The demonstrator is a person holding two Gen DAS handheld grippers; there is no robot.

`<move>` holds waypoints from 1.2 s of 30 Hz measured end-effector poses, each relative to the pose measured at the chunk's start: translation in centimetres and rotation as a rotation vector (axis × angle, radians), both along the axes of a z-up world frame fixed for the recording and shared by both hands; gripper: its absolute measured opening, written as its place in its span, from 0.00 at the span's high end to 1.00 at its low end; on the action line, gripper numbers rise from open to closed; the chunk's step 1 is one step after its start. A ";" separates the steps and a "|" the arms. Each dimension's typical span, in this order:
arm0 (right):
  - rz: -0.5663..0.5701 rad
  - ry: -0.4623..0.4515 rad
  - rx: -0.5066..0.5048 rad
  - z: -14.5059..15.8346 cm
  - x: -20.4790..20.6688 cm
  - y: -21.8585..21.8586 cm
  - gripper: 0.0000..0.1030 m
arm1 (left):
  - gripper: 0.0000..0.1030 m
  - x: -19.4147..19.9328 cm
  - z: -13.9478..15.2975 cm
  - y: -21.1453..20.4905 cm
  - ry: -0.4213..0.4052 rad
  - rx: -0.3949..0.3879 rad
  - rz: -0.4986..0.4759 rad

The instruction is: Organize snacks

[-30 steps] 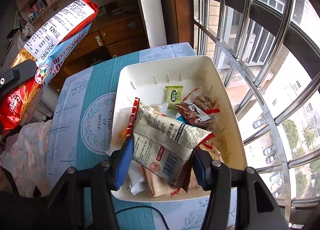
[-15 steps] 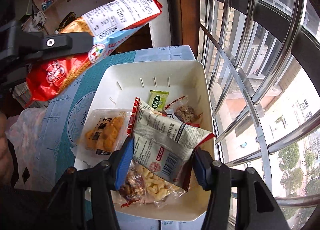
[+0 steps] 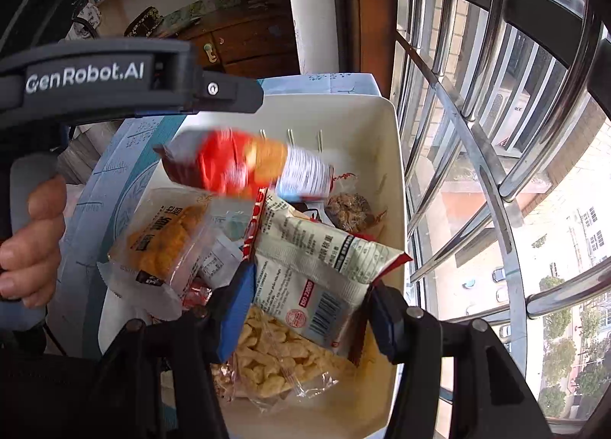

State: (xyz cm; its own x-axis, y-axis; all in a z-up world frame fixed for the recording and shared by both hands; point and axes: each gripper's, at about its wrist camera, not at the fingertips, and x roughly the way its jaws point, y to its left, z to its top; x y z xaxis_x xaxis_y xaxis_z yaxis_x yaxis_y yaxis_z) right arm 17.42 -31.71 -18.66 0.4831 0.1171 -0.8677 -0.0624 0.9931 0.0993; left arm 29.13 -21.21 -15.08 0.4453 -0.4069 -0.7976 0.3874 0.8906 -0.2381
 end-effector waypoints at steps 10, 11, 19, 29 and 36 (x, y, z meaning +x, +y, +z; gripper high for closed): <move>-0.058 -0.015 0.011 1.6 -0.4 0.1 0.20 | 0.19 -3.0 3.3 3.9 -0.011 0.078 0.063; -0.062 -0.017 0.009 1.8 -0.6 0.3 0.20 | 0.18 -3.5 3.6 4.4 -0.011 0.083 0.070; -0.096 -0.028 0.016 4.3 -2.5 2.6 0.07 | 0.10 -8.0 6.5 10.7 -0.025 0.072 0.157; -0.108 -0.091 0.011 7.1 -7.8 7.8 0.05 | 0.02 -15.1 8.8 17.1 -0.064 0.102 0.203; -0.107 -0.130 0.006 8.6 -13.0 11.2 0.04 | 0.01 -21.2 10.2 20.5 -0.076 0.125 0.223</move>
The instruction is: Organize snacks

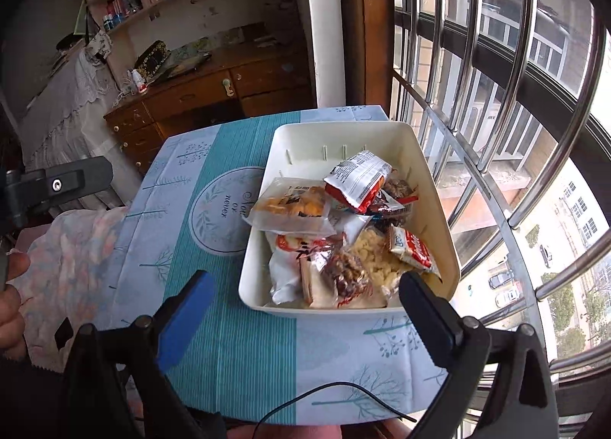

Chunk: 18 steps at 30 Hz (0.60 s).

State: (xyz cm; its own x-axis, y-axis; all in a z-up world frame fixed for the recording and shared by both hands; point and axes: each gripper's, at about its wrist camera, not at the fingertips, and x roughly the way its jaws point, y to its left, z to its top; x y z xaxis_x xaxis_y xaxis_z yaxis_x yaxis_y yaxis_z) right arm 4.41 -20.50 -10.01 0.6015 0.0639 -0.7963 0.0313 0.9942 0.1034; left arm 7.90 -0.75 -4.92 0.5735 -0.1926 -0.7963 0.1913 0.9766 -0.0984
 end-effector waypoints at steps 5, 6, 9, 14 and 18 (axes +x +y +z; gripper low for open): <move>0.041 0.010 0.004 1.1 -3.1 1.2 0.04 | 0.01 -4.0 1.2 1.7 0.012 -0.001 0.052; 0.053 0.007 0.005 1.5 -3.6 1.4 0.04 | 0.01 -4.7 1.5 1.8 0.011 0.002 0.068; 0.084 0.000 0.005 2.9 -4.8 1.2 0.04 | 0.01 -6.3 2.2 1.6 0.020 0.000 0.102; 0.109 0.033 0.016 5.4 -6.0 -0.1 0.04 | 0.01 -8.2 3.4 -1.0 0.038 -0.028 0.109; 0.123 0.053 0.005 7.1 -6.7 -1.1 0.04 | 0.01 -9.2 4.5 -3.8 0.014 0.020 0.078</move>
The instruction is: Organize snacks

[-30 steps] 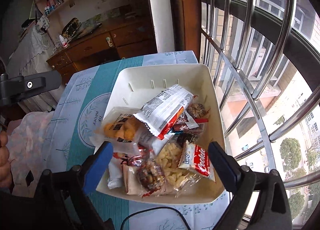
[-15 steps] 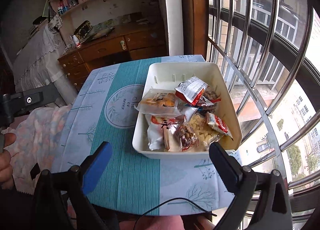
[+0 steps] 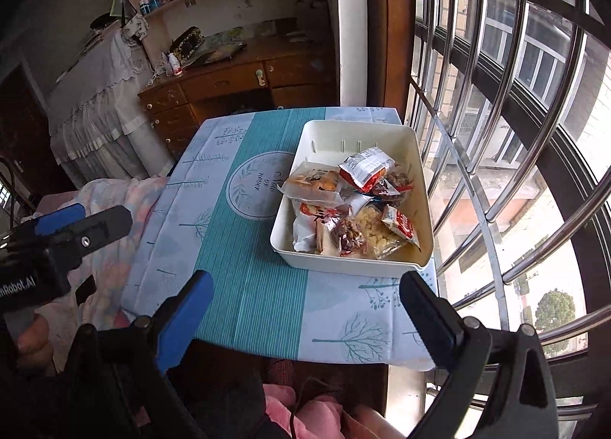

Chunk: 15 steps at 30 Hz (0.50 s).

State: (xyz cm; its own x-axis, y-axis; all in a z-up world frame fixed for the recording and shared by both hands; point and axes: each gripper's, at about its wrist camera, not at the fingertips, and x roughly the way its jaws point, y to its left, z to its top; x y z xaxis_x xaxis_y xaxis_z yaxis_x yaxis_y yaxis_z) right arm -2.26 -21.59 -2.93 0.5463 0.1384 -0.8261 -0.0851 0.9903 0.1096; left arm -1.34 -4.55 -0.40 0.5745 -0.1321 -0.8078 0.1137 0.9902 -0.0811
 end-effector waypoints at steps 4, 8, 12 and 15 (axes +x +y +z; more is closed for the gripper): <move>0.000 0.060 0.057 0.9 -0.2 -1.3 0.04 | 0.01 -0.9 1.0 -1.3 -0.033 0.034 0.027; 0.023 0.073 0.057 1.6 -0.8 -1.4 0.04 | 0.01 -1.6 1.3 -1.8 -0.062 0.032 0.066; -0.001 0.047 0.058 1.4 -1.7 -1.6 0.04 | 0.01 -2.1 1.2 -1.9 -0.086 0.034 0.106; -0.025 0.033 0.057 1.0 -2.0 -1.7 0.04 | 0.01 -2.5 1.4 -1.8 -0.114 0.050 0.134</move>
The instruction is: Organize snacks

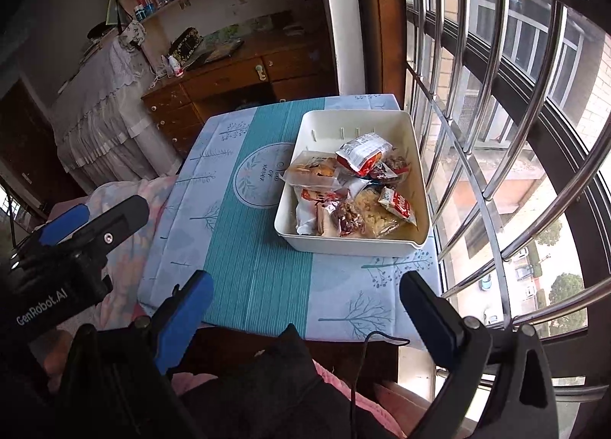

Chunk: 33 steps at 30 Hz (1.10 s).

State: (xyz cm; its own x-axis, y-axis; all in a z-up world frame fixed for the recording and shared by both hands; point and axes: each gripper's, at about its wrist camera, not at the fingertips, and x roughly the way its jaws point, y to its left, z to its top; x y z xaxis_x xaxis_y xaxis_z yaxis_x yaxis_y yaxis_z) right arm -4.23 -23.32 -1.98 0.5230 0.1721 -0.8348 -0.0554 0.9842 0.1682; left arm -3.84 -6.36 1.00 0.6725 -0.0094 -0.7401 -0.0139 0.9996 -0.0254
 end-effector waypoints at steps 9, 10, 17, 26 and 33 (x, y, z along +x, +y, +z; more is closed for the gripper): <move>0.008 -0.047 -0.011 -0.1 -0.3 0.1 0.02 | 0.01 -0.1 0.0 0.0 -0.020 0.015 0.023; 0.016 -0.050 -0.010 0.0 -0.2 0.1 0.02 | 0.01 -0.1 0.0 0.1 -0.018 0.017 0.025; 0.018 -0.047 0.010 -0.3 0.1 -0.4 0.02 | 0.01 -0.3 -0.4 0.0 -0.010 0.020 0.031; 0.055 -0.017 0.007 -0.9 0.3 0.3 0.02 | 0.01 -0.7 -1.0 0.1 0.014 0.017 0.037; 0.052 -0.002 0.009 -1.2 0.6 0.2 0.02 | 0.01 -0.5 -1.1 0.0 0.017 0.021 0.030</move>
State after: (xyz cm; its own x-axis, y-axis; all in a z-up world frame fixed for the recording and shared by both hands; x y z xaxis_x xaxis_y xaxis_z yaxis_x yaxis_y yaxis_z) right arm -3.61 -23.10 -3.13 0.5152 0.2060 -0.8320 -0.1064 0.9785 0.1764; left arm -4.33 -6.40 -0.06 0.6593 0.0263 -0.7514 -0.0444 0.9990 -0.0040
